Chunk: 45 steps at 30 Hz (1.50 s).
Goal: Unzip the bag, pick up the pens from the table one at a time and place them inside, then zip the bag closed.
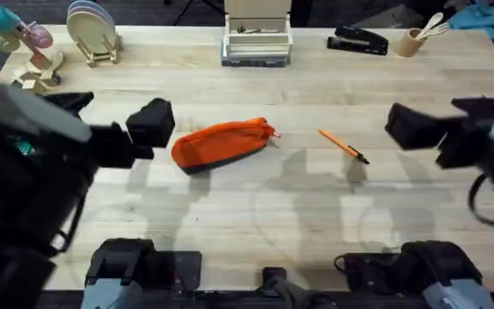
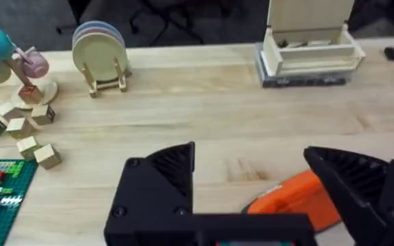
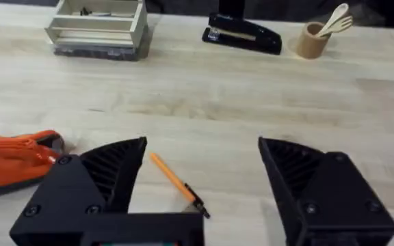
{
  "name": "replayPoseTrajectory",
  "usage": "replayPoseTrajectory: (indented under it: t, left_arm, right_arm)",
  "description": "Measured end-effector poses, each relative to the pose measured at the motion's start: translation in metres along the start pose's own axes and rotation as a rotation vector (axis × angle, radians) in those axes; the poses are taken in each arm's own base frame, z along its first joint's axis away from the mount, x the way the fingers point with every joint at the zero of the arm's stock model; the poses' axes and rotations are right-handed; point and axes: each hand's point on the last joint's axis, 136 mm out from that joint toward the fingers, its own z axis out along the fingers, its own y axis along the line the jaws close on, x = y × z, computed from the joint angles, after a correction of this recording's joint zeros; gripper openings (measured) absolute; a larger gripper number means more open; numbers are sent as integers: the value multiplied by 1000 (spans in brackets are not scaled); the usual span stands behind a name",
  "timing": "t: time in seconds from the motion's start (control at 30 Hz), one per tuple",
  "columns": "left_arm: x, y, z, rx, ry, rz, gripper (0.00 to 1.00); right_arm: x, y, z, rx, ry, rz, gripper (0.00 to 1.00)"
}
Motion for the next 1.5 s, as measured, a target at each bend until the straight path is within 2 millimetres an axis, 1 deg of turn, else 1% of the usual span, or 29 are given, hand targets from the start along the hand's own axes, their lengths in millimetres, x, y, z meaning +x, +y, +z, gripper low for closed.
replayPoseTrajectory:
  t: [0.1, 0.2, 0.33, 0.47, 0.63, 0.73, 0.87, 1.07, 1.17, 1.33, 1.5]
  left_arm:
    - [-8, -3, 3, 19, 69, 25, 993]
    - [-19, -6, 8, 42, 114, 40, 992]
    - [-32, -12, 15, 84, 161, 67, 993]
    - [-34, -20, 17, 142, 214, 140, 993]
    - [-16, -25, 15, 200, 300, 273, 993]
    - [3, -27, 7, 249, 369, 398, 993]
    - [22, -27, -2, 309, 430, 555, 993]
    - [31, -27, -7, 369, 444, 732, 994]
    - [33, -25, -8, 377, 447, 780, 992]
    - [35, -17, -7, 375, 442, 805, 994]
    - [50, -13, -4, 416, 449, 791, 993]
  right_arm:
    - [-18, 0, 3, -5, 64, 3, 996]
    - [-30, 0, 6, -6, 124, 6, 996]
    - [-41, -1, 13, -8, 201, 11, 996]
    - [-47, -2, 20, -9, 248, 13, 996]
    - [-47, -2, 24, -10, 269, 14, 997]
    - [-47, -2, 24, -10, 267, 14, 997]
    - [-47, -2, 24, -10, 267, 14, 997]
    - [-47, -2, 24, -10, 270, 14, 996]
    - [-46, -2, 24, -10, 274, 15, 996]
    - [-46, -2, 24, -10, 274, 14, 998]
    - [-46, -2, 24, -10, 274, 15, 997]
